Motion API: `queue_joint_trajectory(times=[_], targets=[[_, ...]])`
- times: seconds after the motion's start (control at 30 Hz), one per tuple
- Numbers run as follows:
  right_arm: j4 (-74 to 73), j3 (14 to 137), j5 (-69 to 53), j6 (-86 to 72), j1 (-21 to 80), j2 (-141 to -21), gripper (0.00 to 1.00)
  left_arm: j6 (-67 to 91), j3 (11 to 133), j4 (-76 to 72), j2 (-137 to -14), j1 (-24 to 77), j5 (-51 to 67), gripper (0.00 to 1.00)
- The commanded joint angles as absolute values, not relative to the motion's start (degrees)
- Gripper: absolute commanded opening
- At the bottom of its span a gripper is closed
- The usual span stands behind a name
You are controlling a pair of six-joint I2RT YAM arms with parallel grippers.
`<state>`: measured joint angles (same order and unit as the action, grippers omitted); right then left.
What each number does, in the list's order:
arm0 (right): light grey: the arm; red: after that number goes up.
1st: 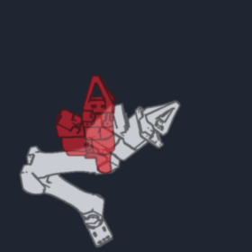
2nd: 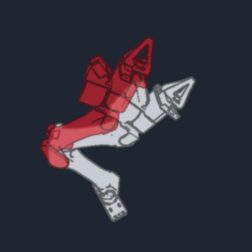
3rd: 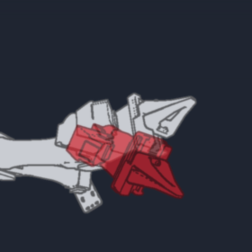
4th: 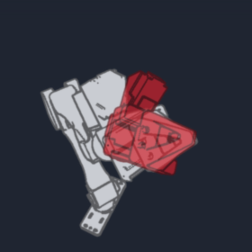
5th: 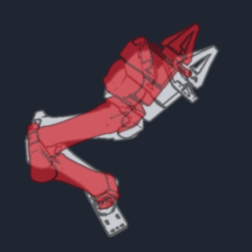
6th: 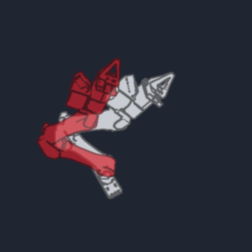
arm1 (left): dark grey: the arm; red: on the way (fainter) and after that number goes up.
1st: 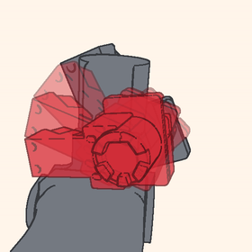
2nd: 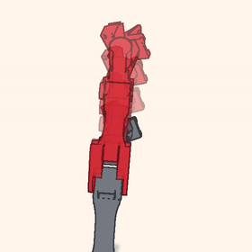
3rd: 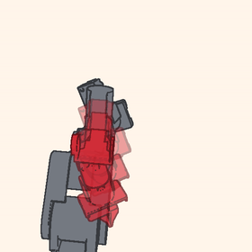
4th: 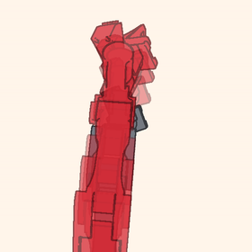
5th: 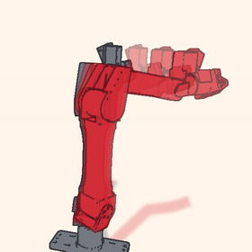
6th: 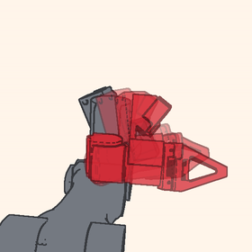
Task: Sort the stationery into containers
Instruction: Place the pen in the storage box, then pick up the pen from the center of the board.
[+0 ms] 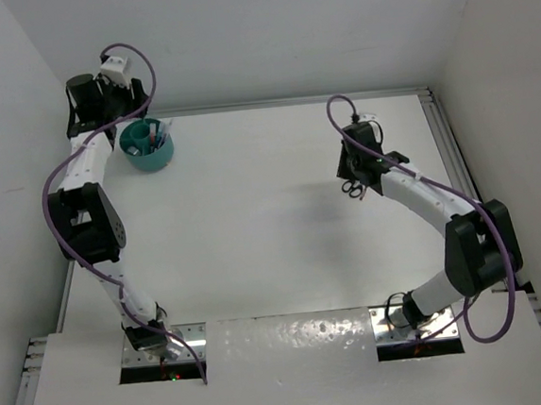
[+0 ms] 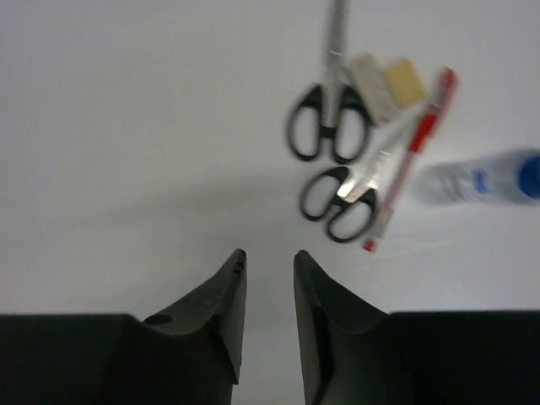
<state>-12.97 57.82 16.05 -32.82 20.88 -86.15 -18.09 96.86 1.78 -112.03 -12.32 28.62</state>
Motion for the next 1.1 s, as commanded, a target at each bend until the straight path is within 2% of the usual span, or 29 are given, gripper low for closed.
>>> queue_joint_trajectory(times=[0.0,0.1,0.23,0.47,0.83,1.07], targets=[[-24.5,60.5,28.9,-39.8,17.5,-88.1,0.31,-11.5,103.2,7.4,-107.8,-12.8,25.5,0.53],[-23.7,60.5,29.6,-41.3,13.3,-91.9,0.3,-8.7,105.5,13.6,-107.3,-12.8,22.4,0.52],[-24.3,66.2,35.0,-38.2,12.4,-100.8,0.26,-10.0,105.5,21.2,-104.7,-12.8,23.7,0.52],[-22.9,69.3,31.7,-37.5,11.2,-106.6,0.23,-14.1,104.7,28.9,-102.7,-12.7,22.3,0.52],[-24.5,73.1,28.1,-41.0,10.5,-112.3,0.25,-12.1,105.6,30.0,-102.8,-12.9,25.9,0.52],[-23.1,70.1,27.7,-43.8,10.4,-112.1,0.26,-10.4,106.2,30.2,-103.0,-13.0,27.6,0.52]])
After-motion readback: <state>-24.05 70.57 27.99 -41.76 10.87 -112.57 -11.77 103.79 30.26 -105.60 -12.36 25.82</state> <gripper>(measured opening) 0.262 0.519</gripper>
